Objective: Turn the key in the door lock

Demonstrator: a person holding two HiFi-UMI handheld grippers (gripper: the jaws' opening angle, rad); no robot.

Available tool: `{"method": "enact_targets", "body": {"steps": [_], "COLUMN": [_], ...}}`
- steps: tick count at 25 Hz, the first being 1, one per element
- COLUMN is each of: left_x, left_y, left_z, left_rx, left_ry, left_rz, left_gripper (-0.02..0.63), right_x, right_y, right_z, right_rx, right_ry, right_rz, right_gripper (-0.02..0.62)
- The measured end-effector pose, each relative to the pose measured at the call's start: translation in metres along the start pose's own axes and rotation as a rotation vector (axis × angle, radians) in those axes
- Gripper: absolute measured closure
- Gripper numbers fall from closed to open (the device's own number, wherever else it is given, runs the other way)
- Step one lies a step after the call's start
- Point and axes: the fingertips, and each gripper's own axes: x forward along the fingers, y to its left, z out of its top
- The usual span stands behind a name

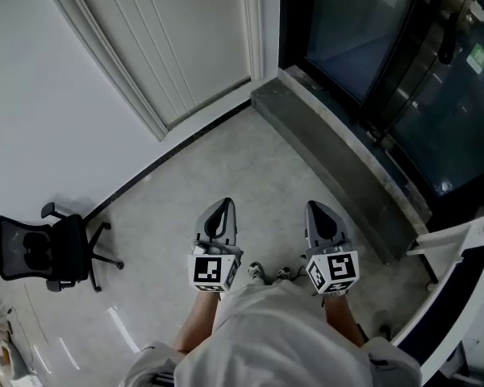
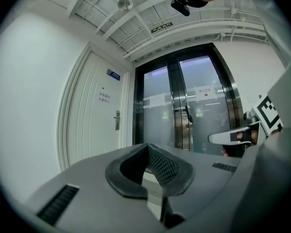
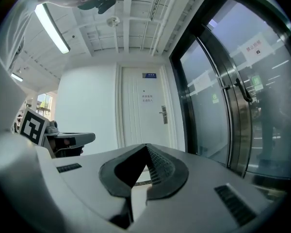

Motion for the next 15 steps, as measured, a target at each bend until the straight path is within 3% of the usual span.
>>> {"method": "enact_targets", "body": {"steps": [3, 9, 15], "left_x": [-0.006, -0.019, -0.029], "left_y": [-0.030, -0.060, -0.052], "left_z": [0.007, 0.020, 0.006], "left_rx": [0.022, 0.079, 0.018], "left_ry": [0.012, -0.005, 0.014], "left_rz": [-0.012, 0.021, 0.095], "left_gripper": [0.597, 0.597, 0.597], "right_x": [-0.018, -0.031, -0.038], "right_y": [-0.013, -0.017, -0.017], "right_z": [0.008, 0.025, 0.011], "right_rx": [0.016, -0.070, -0.008], "right_ry": [-0.017, -0.089, -0.054], "right_rz": [0.036, 0.105, 0.139], "right_gripper": [0.594, 0.594, 0.594]}}
